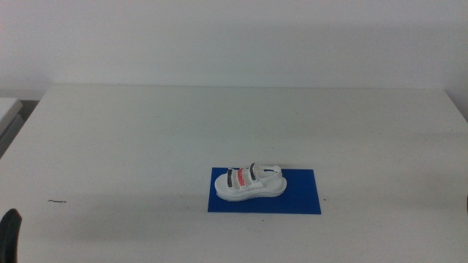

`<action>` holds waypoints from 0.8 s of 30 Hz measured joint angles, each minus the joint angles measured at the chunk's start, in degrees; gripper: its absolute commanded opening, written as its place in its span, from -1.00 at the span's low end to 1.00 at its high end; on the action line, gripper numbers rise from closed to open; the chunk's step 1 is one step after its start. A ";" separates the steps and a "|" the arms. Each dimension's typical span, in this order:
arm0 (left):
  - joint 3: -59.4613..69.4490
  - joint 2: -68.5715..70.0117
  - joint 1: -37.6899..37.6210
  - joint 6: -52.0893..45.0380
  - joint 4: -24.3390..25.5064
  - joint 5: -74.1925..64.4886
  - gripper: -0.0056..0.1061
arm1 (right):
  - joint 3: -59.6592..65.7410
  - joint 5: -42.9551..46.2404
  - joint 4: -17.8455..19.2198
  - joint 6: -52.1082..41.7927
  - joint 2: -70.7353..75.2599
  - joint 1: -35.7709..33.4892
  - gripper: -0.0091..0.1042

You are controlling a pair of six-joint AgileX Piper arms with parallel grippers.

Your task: Use one arm to grab the shoe from the table and place it on the mat.

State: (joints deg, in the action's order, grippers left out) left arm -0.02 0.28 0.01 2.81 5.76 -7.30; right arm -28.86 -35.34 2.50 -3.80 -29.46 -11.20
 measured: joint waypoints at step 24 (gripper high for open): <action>0.00 0.00 0.00 0.00 0.00 0.00 0.78 | 28.62 15.38 -0.80 10.13 29.24 10.75 0.73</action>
State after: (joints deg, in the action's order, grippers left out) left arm -0.02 0.28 0.01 2.81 5.76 -7.30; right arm -0.24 -19.96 1.70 6.33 -0.23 -0.46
